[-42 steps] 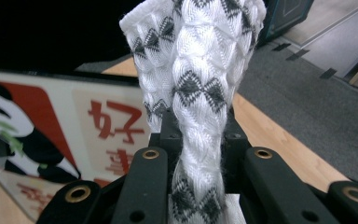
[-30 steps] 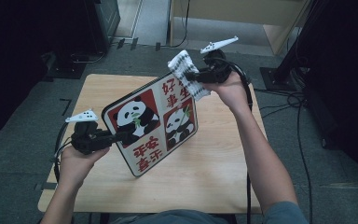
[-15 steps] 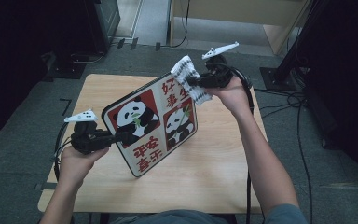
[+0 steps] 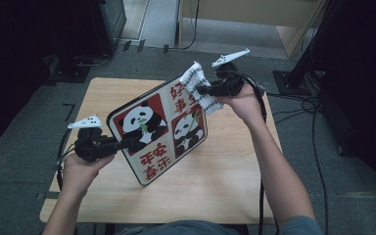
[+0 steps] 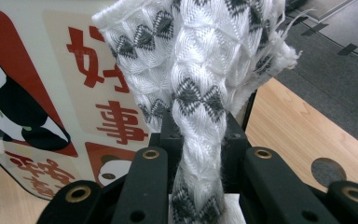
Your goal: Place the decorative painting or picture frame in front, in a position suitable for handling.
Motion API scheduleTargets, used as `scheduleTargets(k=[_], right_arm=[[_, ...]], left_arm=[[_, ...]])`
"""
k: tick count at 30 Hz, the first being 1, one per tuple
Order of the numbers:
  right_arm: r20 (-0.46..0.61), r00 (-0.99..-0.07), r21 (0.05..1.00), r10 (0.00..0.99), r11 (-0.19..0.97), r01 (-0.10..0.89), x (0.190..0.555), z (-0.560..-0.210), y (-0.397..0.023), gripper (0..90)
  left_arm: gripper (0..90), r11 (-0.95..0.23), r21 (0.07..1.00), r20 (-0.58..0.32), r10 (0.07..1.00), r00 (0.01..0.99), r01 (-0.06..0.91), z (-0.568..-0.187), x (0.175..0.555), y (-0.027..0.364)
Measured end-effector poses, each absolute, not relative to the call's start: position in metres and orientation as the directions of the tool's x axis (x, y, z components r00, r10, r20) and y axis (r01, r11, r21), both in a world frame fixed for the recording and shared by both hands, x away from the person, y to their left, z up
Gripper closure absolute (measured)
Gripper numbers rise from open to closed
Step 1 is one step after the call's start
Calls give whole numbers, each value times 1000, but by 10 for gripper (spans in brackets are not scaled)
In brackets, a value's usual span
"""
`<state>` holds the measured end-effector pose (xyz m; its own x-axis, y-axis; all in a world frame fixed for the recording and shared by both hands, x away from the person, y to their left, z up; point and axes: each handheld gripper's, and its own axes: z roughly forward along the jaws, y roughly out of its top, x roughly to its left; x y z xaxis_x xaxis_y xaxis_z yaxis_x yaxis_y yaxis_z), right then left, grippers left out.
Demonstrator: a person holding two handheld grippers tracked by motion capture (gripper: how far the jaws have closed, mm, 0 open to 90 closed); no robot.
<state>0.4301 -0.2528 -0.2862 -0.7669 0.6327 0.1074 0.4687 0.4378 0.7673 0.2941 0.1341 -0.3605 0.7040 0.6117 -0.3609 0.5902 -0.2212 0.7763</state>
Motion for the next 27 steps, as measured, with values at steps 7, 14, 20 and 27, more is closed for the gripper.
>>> scheduleTargets(k=[7,14,20,27], right_arm=[[133,-767,768,628,423,480,429,-292,-255,780],[149,-765,766,627,416,490,430,-300,-256,777],[151,-763,764,629,416,493,430,-304,-255,772],[152,-763,767,629,411,492,429,-308,-256,771]], left_arm=[[788,-219,778,-362,610,705,589,-361,294,134],[789,-220,776,-366,607,706,591,-361,294,134],[789,-221,776,-366,606,707,591,-361,294,135],[789,-222,776,-365,605,707,591,-361,294,135]])
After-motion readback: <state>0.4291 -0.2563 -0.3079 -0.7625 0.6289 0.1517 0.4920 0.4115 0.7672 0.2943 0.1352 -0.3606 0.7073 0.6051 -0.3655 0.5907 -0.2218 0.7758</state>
